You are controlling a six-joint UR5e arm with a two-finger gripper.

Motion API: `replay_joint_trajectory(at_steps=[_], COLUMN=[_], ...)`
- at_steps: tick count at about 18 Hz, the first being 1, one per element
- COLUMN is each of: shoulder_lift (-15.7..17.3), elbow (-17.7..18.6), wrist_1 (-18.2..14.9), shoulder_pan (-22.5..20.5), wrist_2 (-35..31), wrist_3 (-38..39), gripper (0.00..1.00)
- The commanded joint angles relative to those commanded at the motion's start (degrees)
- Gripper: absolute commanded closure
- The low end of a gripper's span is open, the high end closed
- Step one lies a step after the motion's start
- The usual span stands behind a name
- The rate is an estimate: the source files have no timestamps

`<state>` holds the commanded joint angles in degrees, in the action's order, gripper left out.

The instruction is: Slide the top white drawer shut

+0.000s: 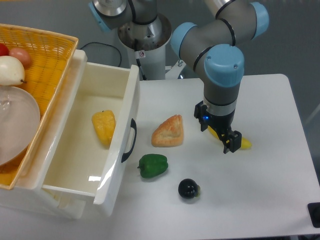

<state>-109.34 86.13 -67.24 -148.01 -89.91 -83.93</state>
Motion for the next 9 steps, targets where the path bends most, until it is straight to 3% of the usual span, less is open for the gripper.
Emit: replay_joint_trajectory(at_steps=[9], shoulder_lift=[-0.3], elbow=[0.5], wrist_1=[0.1], shoulder_pan=[-0.9], wrist_2=[2.8], wrist_3=[1.7], gripper=[0.0])
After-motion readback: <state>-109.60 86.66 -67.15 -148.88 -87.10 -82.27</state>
